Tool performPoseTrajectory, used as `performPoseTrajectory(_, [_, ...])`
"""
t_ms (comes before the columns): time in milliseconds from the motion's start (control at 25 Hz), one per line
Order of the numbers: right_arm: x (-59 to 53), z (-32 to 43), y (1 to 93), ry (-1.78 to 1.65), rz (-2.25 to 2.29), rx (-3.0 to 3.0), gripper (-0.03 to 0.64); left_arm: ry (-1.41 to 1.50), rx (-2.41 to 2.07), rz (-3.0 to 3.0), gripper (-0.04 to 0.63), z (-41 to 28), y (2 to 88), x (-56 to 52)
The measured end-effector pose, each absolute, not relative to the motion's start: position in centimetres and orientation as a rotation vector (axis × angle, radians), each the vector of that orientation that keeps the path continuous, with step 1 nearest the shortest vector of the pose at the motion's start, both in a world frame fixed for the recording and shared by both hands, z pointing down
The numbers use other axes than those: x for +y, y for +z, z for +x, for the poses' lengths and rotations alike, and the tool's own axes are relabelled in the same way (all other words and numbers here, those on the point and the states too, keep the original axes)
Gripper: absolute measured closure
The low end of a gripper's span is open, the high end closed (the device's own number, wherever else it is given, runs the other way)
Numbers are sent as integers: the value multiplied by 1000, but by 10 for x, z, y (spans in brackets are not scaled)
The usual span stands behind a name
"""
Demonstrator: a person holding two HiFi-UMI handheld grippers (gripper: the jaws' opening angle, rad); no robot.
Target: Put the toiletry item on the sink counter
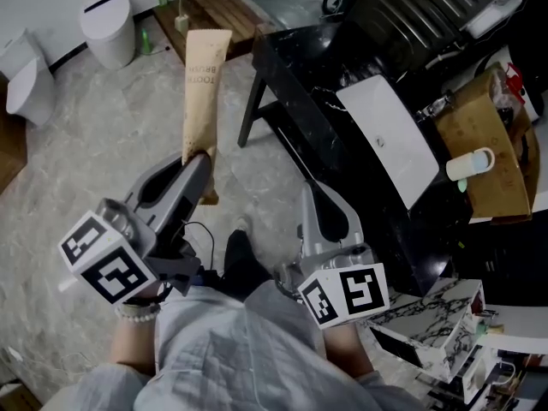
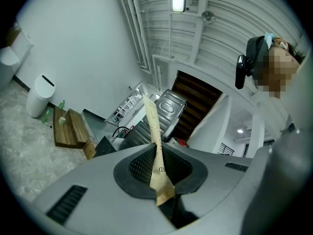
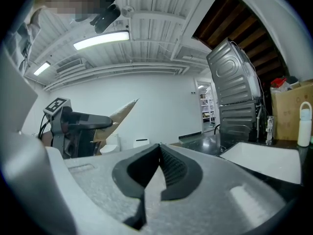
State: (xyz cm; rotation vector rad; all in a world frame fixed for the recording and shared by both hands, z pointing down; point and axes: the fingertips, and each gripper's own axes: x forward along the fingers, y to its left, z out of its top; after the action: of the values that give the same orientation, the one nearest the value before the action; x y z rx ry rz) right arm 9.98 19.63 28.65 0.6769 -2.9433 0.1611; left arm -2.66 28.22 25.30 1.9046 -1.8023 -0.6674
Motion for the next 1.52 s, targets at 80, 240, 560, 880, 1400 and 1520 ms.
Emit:
performPoseTrajectory(80, [184,91,289,166,663,-2940,620,-671,-1809,1892,560,-34,255,272])
performPoseTrajectory(240, [159,76,290,164,642,-2937,620,-668,-1819,1879,560,-47,256,249])
performPoseTrajectory(560, [111,47,289,172,610,-2938,620,-660,-1845,1854,560,-72,255,207])
performPoseTrajectory(880, [70,15,289,178,548,-2950,620,-660,-1879,1836,560,-98,253,165])
performPoseTrajectory(1400, [-5,-20,283,143,513,-2974,618,-661,-1919,1837,560,-129,251,96])
performPoseTrajectory(1520, [-19,-24,282,138,513,-2982,620,-667,-1920,1844,560,-133,250,82])
